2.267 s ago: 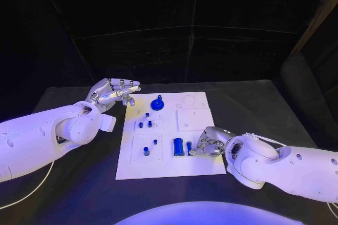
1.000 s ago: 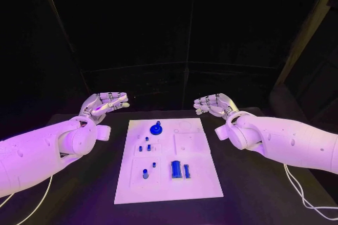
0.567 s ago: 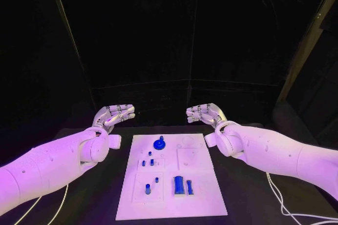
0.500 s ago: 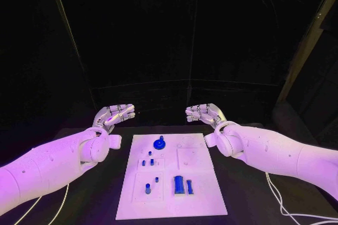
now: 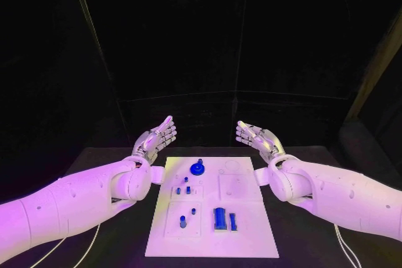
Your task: Assemble the parts on the task board
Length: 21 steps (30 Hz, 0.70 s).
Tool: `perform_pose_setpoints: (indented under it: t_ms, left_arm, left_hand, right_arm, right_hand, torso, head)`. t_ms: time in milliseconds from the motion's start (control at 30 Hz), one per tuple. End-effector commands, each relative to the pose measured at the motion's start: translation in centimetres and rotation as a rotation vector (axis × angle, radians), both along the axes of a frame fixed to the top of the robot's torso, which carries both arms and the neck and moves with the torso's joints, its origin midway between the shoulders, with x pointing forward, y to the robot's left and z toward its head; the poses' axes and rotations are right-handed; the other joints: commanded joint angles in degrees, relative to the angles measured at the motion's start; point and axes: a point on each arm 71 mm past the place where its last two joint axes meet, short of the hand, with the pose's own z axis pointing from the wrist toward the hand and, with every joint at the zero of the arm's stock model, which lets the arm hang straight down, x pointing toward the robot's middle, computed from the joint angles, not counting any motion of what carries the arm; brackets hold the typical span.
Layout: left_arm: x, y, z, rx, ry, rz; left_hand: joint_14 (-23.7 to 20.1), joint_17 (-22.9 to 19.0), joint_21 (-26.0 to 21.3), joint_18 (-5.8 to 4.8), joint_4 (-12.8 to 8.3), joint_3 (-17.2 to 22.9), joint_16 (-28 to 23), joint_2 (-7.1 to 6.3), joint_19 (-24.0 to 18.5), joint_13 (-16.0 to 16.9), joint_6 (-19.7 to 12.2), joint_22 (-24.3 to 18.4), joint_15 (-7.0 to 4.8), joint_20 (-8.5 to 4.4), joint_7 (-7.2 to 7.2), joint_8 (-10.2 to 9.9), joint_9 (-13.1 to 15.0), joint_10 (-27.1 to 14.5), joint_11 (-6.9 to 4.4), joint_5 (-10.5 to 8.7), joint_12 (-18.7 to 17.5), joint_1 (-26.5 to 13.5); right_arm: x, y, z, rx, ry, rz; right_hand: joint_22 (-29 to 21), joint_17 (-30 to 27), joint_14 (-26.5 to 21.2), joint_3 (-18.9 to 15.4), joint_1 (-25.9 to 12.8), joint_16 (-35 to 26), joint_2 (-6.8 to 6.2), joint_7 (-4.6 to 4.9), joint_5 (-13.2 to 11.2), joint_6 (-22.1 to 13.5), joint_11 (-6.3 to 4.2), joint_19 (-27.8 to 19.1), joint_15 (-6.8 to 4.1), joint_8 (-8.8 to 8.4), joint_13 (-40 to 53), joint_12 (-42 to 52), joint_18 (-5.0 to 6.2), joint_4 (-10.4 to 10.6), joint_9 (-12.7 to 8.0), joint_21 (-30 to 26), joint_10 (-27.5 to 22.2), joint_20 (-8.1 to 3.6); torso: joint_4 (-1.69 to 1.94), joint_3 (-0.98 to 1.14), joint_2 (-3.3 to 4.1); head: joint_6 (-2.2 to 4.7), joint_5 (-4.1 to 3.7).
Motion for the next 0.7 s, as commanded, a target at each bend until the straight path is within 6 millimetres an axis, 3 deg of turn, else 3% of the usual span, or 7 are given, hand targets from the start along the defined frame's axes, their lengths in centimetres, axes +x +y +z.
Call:
perform_pose_setpoints:
  t_ms: [33,67,133,233,267,300,700]
  left_arm:
    - [-1.6,-0.4,0.6,0.088,-0.035,0.099]
    - [-2.0,-0.6,0.7,0.09,-0.036,0.106]
    - [-2.9,-0.9,1.0,0.095,-0.039,0.117]
    - [-4.0,-1.4,1.5,0.101,-0.044,0.132]
    - [-4.3,-1.4,1.6,0.102,-0.045,0.135]
    - [-4.5,-1.5,1.7,0.104,-0.046,0.138]
    - [-5.0,-1.7,1.9,0.106,-0.049,0.145]
  left_hand:
    - [-9.1,-0.3,-0.5,-1.98,-0.3,-3.8,-2.0,0.2,-6.9,-0.3,-9.3,-3.1,-2.41,-2.58,-3.84,-0.5,-0.3,-10.0,-3.79,-0.44,-0.5,-13.0]
    - [-9.8,-0.3,-0.5,-2.32,-0.3,-3.8,-2.2,0.2,-7.5,-0.3,-10.0,-3.3,-2.41,-2.77,-3.84,-0.5,-0.3,-10.8,-3.79,-0.44,-0.5,-14.0]
    - [-11.0,-0.3,-0.5,-6.6,-0.3,-3.8,-6.2,0.2,-8.4,-0.3,-11.3,-3.8,-2.41,-3.11,-3.84,-0.5,-0.3,-12.1,-3.79,-0.44,-0.5,-15.8]
    - [-13.1,-0.3,-0.5,-6.6,-0.3,-3.8,-6.2,0.2,-10.0,-0.3,-13.5,-4.5,-2.41,-3.72,-3.84,-0.5,-0.3,-14.4,-3.79,-0.44,-0.5,-18.8]
    - [-13.7,-0.3,-0.5,-6.6,-0.3,-3.8,-6.2,0.2,-10.4,-0.3,-14.0,-4.7,-2.41,-7.87,-3.84,-0.5,-0.3,-15.1,-3.79,-0.44,-0.5,-19.6]
    - [-14.3,-0.3,-0.5,-6.6,-0.3,-3.8,-6.2,0.2,-10.9,-0.3,-14.6,-4.9,-2.41,-7.87,-3.84,-0.5,-0.3,-15.7,-3.79,-0.44,-0.5,-20.5]
    - [-19.5,-0.3,-0.5,-6.6,-0.3,-3.8,-6.2,0.2,-14.8,-0.3,-20.0,-9.5,-2.41,-7.87,-3.84,-0.5,-0.3,-21.4,-3.79,-0.44,-0.5,-27.9]
  right_arm:
    - [-1.3,0.2,0.8,0.042,0.015,-0.128]
    - [-1.8,0.4,0.9,0.052,0.02,-0.136]
    - [-2.6,0.7,1.3,0.068,0.03,-0.149]
    - [-3.7,1.1,1.7,0.088,0.045,-0.167]
    - [-3.9,1.1,1.8,0.092,0.048,-0.171]
    - [-4.1,1.2,1.9,0.096,0.051,-0.174]
    - [-4.6,1.4,2.2,0.104,0.059,-0.182]
  right_hand:
    - [-3.2,-1.0,-10.9,2.4,-14.5,-0.5,-3.4,-2.02,-4.5,-9.1,-2.74,-9.0,-0.71,-0.44,-0.3,-1.5,-1.99,-0.2,-0.7,-2.5,-10.3,-2.06]
    - [-3.5,-1.0,-11.7,2.6,-15.6,-0.5,-3.4,-6.18,-4.5,-9.8,-2.74,-9.7,-0.71,-0.44,-0.3,-1.5,-2.29,-0.2,-0.7,-2.6,-11.1,-2.25]
    - [-3.9,-1.0,-13.2,2.8,-17.6,-0.5,-3.4,-6.18,-4.5,-11.0,-2.74,-10.9,-0.71,-0.44,-0.3,-1.5,-2.61,-0.2,-0.7,-3.0,-12.5,-6.34]
    - [-4.7,-1.0,-15.7,7.3,-20.9,-0.5,-3.4,-6.18,-4.5,-13.1,-2.74,-12.9,-0.71,-0.44,-0.3,-1.5,-2.61,-0.2,-0.7,-7.4,-14.9,-6.34]
    - [-4.9,-1.0,-16.4,7.3,-21.9,-0.5,-3.4,-6.18,-4.5,-13.7,-2.74,-13.5,-0.71,-0.44,-0.3,-1.5,-2.61,-0.2,-0.7,-7.4,-15.5,-6.34]
    - [-5.1,-1.0,-17.0,7.3,-22.7,-0.5,-3.4,-6.18,-4.5,-14.2,-2.74,-14.1,-0.71,-0.44,-0.3,-1.5,-6.63,-0.2,-0.7,-7.4,-16.1,-6.34]
    - [-9.9,-1.0,-23.3,7.3,-31.1,-0.5,-3.4,-6.18,-4.5,-19.5,-2.74,-19.3,-0.71,-0.44,-0.3,-1.5,-6.63,-0.2,-0.7,-7.4,-22.0,-6.34]
  torso:
    - [-0.53,0.41,0.35]
    - [-0.53,0.41,0.35]
    - [-0.53,0.41,0.35]
    - [-0.53,0.41,0.35]
    - [-0.53,0.41,0.35]
    - [-0.53,0.41,0.35]
    - [-0.53,0.41,0.35]
  head:
    - [0.0,0.59]
    - [0.0,0.59]
    - [0.0,0.59]
    - [0.0,0.59]
    - [0.0,0.59]
    - [0.0,0.59]
    - [0.0,0.59]
